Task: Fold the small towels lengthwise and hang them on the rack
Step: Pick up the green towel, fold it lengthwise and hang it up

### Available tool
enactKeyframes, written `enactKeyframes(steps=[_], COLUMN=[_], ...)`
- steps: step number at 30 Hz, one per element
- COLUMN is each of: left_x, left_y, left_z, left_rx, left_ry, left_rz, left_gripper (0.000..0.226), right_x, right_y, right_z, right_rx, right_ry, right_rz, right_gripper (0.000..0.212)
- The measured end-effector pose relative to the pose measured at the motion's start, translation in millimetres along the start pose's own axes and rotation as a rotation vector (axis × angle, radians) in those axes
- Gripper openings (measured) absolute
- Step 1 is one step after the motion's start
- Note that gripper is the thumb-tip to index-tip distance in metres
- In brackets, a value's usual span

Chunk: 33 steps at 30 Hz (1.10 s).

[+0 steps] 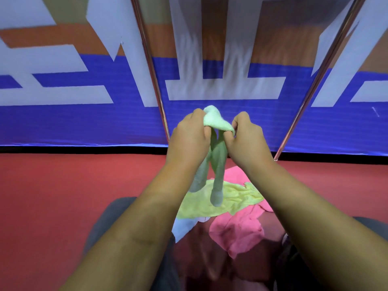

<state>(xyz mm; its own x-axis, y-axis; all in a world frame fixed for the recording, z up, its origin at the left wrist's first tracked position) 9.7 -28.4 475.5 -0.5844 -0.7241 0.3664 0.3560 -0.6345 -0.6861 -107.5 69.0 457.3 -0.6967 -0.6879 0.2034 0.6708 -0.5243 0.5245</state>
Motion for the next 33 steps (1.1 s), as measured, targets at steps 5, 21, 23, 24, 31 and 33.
enactKeyframes(steps=[5, 21, 23, 24, 31, 33], left_x=[23.0, 123.5, 139.6, 148.1, 210.5, 228.3], left_y=[-5.7, -72.1, -76.7, -78.8, -84.3, -86.9], left_z=[39.8, 185.3, 198.3, 203.8, 230.4, 236.0], left_rx=[0.083, 0.365, 0.379, 0.391, 0.408, 0.422], left_ry=[-0.054, -0.204, -0.224, -0.228, -0.289, -0.317], left_rz=[0.023, -0.125, -0.136, -0.143, -0.159, -0.163], left_gripper=[0.010, 0.016, 0.014, 0.013, 0.018, 0.022], right_x=[22.8, 100.5, 114.5, 122.5, 176.9, 191.2], right_y=[41.5, 179.5, 191.1, 196.5, 234.0, 244.8], right_z=[28.2, 140.1, 147.1, 150.3, 171.9, 179.6], right_rx=[-0.205, -0.733, -0.722, -0.715, -0.667, -0.670], right_ry=[0.017, -0.188, -0.232, -0.250, -0.329, -0.356], right_rz=[0.056, 0.411, 0.420, 0.428, 0.428, 0.420], right_gripper=[0.010, 0.015, 0.012, 0.012, 0.019, 0.018])
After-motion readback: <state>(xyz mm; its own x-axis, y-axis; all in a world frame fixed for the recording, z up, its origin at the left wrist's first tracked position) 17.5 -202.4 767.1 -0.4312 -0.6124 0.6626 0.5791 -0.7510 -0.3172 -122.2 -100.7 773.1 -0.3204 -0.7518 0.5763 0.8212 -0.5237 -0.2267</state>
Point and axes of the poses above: each hand's wrist, its own x-axis towards the middle knuckle, its own z-axis out of the back of the hand, y = z × x, the point moved 1 cm from there along x, towards the middle knuckle, and after that the axes turned 15 degrees about -x, right-handed, at the moved point
